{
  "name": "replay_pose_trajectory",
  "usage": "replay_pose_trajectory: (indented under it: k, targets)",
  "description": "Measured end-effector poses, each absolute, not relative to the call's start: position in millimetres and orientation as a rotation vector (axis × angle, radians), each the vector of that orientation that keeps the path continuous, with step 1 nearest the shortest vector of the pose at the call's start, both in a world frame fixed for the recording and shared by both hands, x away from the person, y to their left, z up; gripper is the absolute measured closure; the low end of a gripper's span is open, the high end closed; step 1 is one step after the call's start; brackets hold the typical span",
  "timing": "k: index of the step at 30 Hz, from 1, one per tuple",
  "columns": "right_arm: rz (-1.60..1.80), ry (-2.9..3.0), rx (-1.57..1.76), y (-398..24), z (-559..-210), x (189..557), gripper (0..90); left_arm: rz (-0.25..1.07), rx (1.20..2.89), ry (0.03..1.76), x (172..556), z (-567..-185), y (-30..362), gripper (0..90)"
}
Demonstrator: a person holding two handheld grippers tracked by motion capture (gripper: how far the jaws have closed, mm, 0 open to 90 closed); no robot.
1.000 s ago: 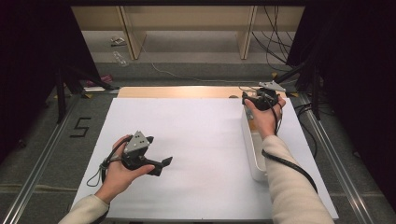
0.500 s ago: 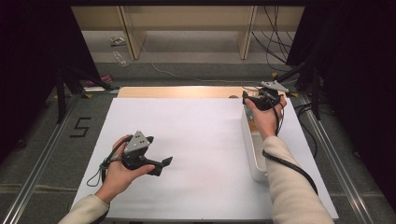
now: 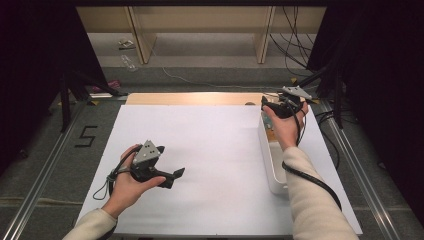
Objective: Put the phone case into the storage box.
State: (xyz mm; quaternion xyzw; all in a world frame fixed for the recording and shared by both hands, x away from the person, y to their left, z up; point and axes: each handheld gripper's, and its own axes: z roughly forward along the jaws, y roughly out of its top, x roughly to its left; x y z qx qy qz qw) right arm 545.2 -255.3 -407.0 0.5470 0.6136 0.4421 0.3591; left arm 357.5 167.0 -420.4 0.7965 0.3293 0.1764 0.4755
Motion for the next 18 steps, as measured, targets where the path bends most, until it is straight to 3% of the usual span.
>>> replay_pose_trajectory:
  k: [18]
  targets:
    - [1.168,1.583,1.404,-257,-394,530,0.2,0.432,1.947,0.806,358,-420,167,0.0]
